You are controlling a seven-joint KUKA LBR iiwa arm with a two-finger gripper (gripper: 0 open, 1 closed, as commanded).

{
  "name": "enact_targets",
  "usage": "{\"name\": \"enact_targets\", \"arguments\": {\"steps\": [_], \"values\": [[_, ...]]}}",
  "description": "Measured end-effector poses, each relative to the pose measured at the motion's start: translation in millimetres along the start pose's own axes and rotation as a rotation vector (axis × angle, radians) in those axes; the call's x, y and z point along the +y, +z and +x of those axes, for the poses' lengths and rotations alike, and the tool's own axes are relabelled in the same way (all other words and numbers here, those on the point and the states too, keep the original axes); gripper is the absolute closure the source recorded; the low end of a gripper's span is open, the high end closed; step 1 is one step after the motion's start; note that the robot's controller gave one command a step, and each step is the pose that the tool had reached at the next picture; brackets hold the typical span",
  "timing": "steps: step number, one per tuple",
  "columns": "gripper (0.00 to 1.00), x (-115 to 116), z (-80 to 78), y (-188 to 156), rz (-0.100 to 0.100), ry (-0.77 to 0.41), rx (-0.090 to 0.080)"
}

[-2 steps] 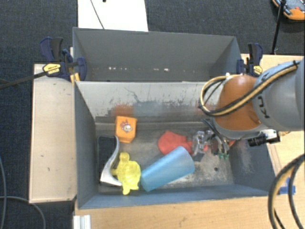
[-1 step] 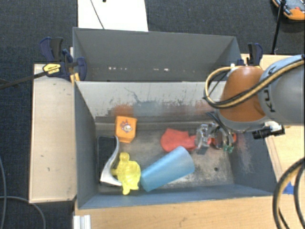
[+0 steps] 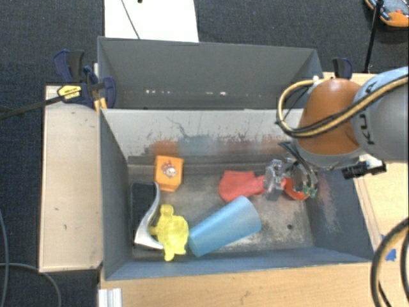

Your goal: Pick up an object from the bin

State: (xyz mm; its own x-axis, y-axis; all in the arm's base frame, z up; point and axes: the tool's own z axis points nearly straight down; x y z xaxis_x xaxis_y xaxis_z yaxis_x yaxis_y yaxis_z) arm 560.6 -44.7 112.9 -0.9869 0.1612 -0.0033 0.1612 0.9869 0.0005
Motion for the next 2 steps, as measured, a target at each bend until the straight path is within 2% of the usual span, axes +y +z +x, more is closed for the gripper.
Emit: {"name": "enact_targets", "arguments": {"steps": [1, 2], "values": [[1.0, 3, 11.1, -48, 0.0, -0.005, 0.008], [1.0, 0, -16.6, -120, 0.0, -0.002, 0.002]]}}
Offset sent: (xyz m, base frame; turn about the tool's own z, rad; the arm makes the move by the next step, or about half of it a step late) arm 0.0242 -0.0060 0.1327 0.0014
